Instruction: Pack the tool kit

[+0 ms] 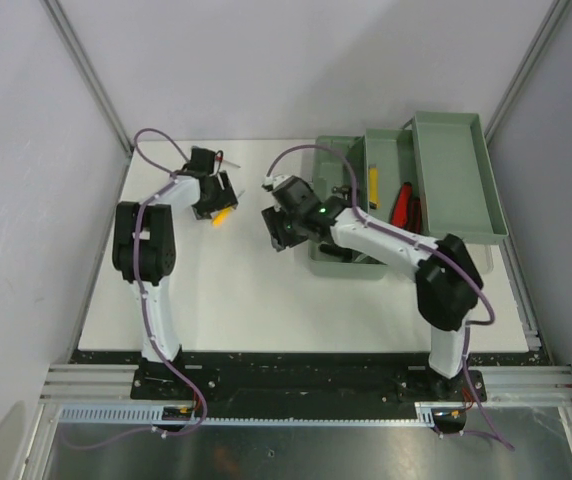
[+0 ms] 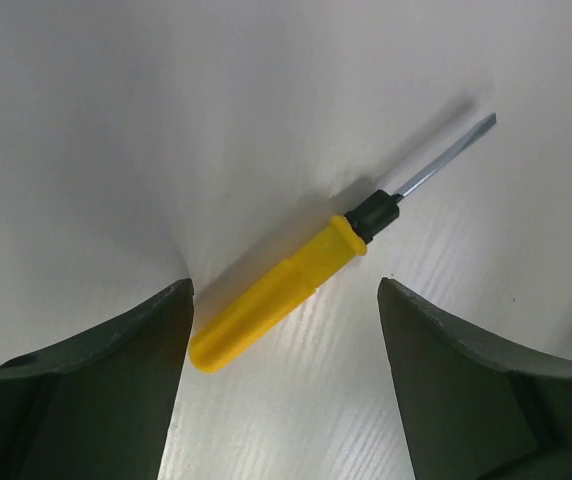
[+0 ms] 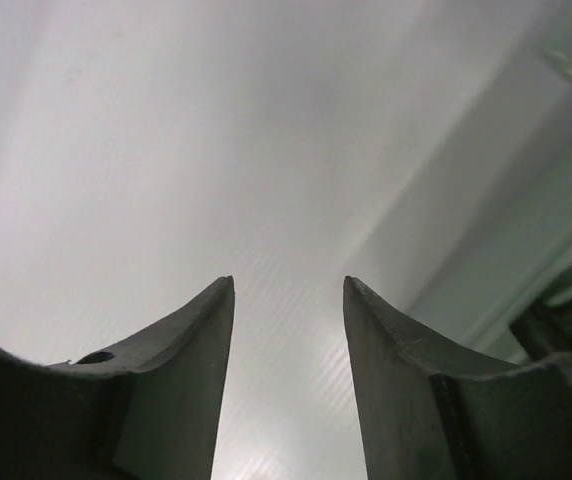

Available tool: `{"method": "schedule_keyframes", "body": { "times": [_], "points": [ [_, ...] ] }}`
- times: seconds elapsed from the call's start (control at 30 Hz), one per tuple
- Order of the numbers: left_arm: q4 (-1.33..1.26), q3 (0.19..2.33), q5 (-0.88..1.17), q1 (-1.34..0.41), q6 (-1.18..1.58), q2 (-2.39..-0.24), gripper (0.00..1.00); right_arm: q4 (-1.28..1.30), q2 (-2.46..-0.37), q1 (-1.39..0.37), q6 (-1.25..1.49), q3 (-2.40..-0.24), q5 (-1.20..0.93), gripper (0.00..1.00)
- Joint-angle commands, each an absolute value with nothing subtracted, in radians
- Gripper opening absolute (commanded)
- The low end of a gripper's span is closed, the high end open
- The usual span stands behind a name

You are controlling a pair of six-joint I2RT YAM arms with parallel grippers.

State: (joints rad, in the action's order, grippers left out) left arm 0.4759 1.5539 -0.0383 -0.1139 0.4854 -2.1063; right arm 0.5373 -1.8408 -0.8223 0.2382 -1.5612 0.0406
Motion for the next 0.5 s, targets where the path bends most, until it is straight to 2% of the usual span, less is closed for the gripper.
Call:
{"method": "schedule_keyframes", "body": {
  "times": [0.0,0.33,0.47],
  "points": [
    [0.466,1.532,-0.042,-0.171,0.37,-2.046,0.76,0.507,-1.913,-0.844,0.291,-1.659,0.076,0.51],
    [0.462,1.511,-0.063,-0.231,0.283,-2.051,0.41,0.488,-1.844,-0.863,0.352,-1.595,0.082,0.5],
    [0.463,1.455,-0.067,-0.251,0.285,-2.01,0.19,0.482,-1.786,-0.864,0.373,-1.541,0.093,0.5]
  ]
}}
